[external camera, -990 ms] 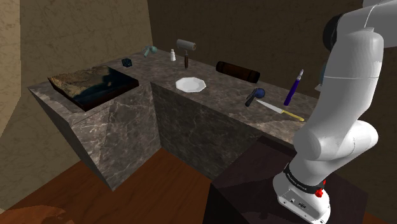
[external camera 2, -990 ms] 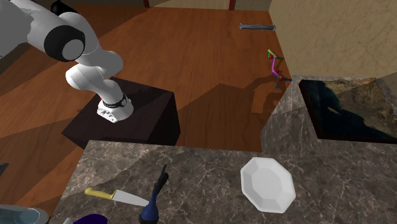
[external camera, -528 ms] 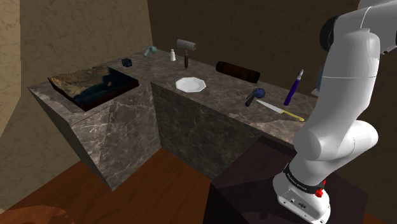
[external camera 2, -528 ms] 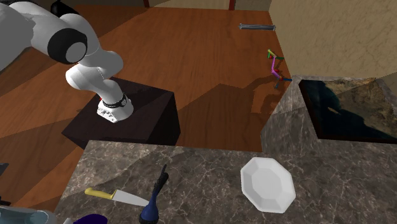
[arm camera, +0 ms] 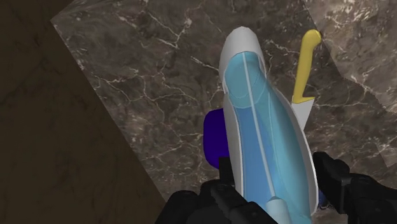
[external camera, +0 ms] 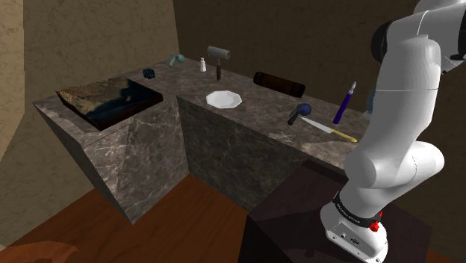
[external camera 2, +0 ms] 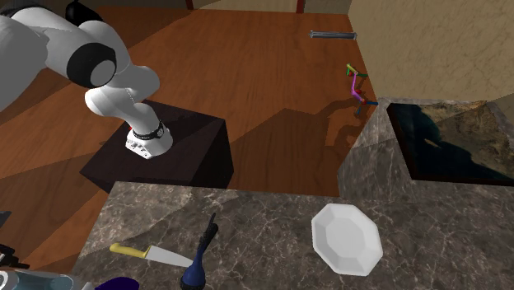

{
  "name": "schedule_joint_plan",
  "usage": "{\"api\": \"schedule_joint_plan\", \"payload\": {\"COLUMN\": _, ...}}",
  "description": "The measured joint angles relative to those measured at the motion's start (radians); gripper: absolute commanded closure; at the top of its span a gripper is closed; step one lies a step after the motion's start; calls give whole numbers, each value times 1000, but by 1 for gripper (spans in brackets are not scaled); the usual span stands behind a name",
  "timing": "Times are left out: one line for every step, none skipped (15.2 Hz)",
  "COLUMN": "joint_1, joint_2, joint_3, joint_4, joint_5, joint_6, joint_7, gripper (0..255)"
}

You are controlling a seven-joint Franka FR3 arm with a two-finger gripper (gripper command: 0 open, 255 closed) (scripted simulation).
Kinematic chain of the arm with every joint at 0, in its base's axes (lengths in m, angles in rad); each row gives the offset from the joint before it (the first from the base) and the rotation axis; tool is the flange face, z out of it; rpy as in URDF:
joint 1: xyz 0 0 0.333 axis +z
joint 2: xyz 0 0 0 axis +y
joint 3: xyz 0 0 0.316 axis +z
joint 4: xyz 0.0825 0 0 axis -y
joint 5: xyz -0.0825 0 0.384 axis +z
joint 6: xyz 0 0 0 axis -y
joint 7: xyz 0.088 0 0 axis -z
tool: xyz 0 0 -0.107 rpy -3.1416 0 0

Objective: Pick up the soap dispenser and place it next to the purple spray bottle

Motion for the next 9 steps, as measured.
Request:
{"api": "schedule_joint_plan", "payload": {"joint_1": 0, "joint_2": 5, "joint_3": 4, "joint_4": -8, "joint_5": 5, "joint_6": 8, "joint_7": -5, "gripper": 255}}
{"api": "schedule_joint_plan", "payload": {"joint_1": 1, "joint_2": 8, "joint_3": 7, "joint_4": -19, "joint_5": 10, "joint_6": 18, "joint_7": -12, "gripper": 255}}
{"api": "schedule_joint_plan", "payload": {"joint_1": -3, "joint_2": 14, "joint_3": 12, "joint_4": -22, "joint_5": 16, "joint_6": 23, "joint_7": -17, "gripper": 255}}
{"api": "schedule_joint_plan", "payload": {"joint_1": -4, "joint_2": 18, "joint_3": 15, "joint_4": -33, "joint_5": 21, "joint_6": 32, "joint_7": -26, "gripper": 255}}
{"api": "schedule_joint_plan", "payload": {"joint_1": -7, "joint_2": 24, "joint_3": 21, "joint_4": -40, "joint_5": 27, "joint_6": 40, "joint_7": -33, "gripper": 255}}
{"api": "schedule_joint_plan", "payload": {"joint_1": -13, "joint_2": 31, "joint_3": 27, "joint_4": -45, "joint_5": 34, "joint_6": 46, "joint_7": -42, "gripper": 255}}
{"api": "schedule_joint_plan", "payload": {"joint_1": -14, "joint_2": 35, "joint_3": 31, "joint_4": -53, "joint_5": 39, "joint_6": 53, "joint_7": -49, "gripper": 255}}
{"api": "schedule_joint_plan", "payload": {"joint_1": -18, "joint_2": 40, "joint_3": 35, "joint_4": -58, "joint_5": 44, "joint_6": 58, "joint_7": -55, "gripper": 255}}
{"api": "schedule_joint_plan", "payload": {"joint_1": -19, "joint_2": 45, "joint_3": 40, "joint_4": -70, "joint_5": 51, "joint_6": 69, "joint_7": -65, "gripper": 255}}
